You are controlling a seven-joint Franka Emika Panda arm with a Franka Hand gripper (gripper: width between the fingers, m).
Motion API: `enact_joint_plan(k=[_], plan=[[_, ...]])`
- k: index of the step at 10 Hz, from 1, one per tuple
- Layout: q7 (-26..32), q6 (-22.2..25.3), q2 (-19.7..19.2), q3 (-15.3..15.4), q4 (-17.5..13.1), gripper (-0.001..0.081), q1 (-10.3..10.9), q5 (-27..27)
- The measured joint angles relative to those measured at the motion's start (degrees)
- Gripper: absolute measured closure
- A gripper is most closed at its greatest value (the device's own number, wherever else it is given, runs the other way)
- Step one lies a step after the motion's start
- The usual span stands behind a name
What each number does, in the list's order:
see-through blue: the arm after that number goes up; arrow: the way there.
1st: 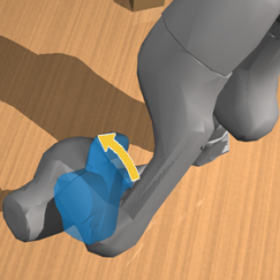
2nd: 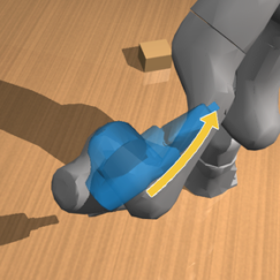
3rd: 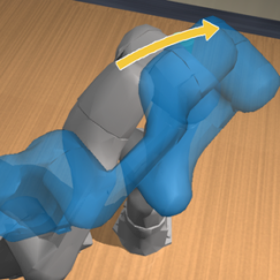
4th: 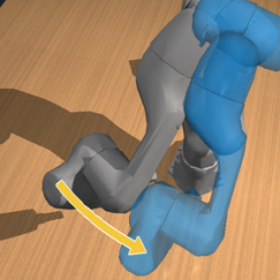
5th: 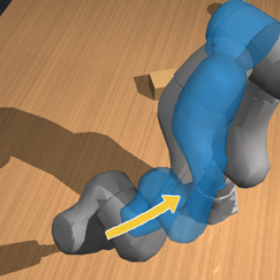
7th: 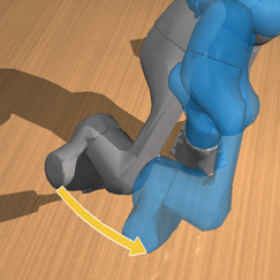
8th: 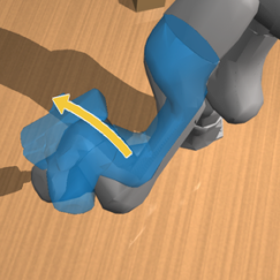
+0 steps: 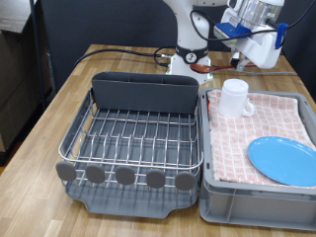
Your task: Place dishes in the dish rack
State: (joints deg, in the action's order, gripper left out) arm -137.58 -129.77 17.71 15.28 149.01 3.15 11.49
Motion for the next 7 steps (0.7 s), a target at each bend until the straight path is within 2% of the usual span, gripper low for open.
enact_joint_plan(k=[3, 5, 7], plan=[[-6.78, 4.61, 3.94, -0.57, 2.21, 0.0713, -0.05, -0.63], [-7.46, 5.3, 8.54, -2.01, 5.33, 0.0713, -0.03, -1.9], [-5.66, 5.21, 12.8, -4.84, 8.09, 0.0713, 0.01, -2.36]])
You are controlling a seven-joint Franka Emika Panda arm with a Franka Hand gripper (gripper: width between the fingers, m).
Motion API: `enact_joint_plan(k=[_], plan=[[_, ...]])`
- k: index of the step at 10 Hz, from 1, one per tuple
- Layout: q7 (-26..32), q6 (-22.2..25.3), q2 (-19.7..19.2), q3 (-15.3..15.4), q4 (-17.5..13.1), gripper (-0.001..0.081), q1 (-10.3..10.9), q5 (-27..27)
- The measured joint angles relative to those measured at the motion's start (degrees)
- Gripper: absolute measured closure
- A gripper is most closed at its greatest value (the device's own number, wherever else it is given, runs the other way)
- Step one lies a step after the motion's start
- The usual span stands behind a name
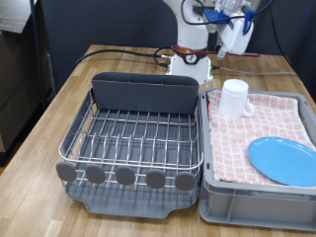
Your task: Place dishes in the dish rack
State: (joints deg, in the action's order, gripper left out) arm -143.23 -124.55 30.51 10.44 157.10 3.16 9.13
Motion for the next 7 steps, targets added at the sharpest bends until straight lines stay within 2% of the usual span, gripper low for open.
enact_joint_plan(k=[1, 3, 7], plan=[[1.33, -0.27, 2.12, -1.24, 1.33, 0.0713, 0.4, -0.23], [1.37, -0.13, 1.58, -1.18, 1.26, 0.0713, 0.45, -0.27], [5.66, -2.9, 1.44, -4.84, 2.56, 0.0713, 0.76, -2.39]])
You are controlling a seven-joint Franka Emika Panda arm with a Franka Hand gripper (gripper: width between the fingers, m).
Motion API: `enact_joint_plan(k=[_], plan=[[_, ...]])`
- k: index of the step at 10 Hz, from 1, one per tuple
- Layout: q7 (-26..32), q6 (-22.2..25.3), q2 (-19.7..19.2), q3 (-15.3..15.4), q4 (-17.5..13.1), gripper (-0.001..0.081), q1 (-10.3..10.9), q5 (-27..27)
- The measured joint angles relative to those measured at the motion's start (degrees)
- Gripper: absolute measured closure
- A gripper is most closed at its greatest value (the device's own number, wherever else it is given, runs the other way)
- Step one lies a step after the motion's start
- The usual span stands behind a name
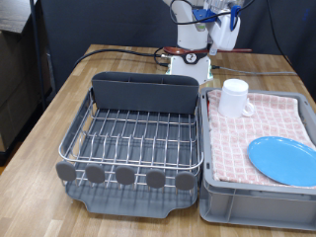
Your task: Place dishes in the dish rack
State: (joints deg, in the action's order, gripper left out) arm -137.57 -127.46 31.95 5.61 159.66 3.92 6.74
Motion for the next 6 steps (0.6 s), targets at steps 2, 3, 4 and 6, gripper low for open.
enact_joint_plan(k=[2, 3, 4, 6], plan=[[1.94, -0.71, 0.04, -2.23, 0.46, 0.0713, 0.11, -2.54], [3.47, -0.87, 0.04, -3.51, 0.62, 0.0713, 0.28, -4.08], [5.44, -1.09, 0.06, -4.93, 0.8, 0.0713, 0.54, -5.68], [9.59, -1.16, 0.1, -8.04, 1.21, 0.0713, 1.1, -8.73]])
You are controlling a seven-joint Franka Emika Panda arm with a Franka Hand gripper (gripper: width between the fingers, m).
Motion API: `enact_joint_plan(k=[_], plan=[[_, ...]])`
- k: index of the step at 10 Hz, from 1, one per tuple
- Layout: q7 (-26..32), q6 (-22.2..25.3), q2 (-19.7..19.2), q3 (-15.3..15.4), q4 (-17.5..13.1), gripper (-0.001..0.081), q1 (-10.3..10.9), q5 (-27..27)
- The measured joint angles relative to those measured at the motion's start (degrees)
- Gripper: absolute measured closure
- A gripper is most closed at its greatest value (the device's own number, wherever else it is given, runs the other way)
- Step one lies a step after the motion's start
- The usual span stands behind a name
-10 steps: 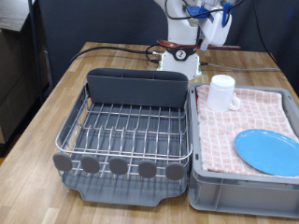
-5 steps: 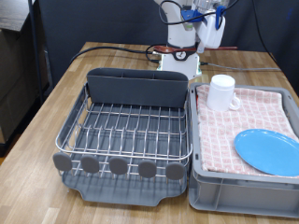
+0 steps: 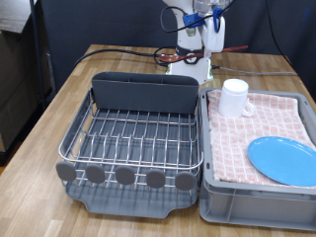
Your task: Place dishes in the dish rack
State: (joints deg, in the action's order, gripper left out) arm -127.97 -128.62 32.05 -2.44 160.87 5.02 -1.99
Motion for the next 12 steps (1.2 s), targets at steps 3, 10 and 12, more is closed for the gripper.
enact_joint_plan(k=[3, 10, 12], plan=[[6.4, 1.41, -0.01, -5.39, 0.75, 0.0713, 0.35, -4.17], [15.28, 3.95, -0.24, -12.79, 0.89, 0.0713, 0.38, -6.51], [15.91, 5.95, -0.56, -14.66, 0.13, 0.0713, 0.39, -8.72]])
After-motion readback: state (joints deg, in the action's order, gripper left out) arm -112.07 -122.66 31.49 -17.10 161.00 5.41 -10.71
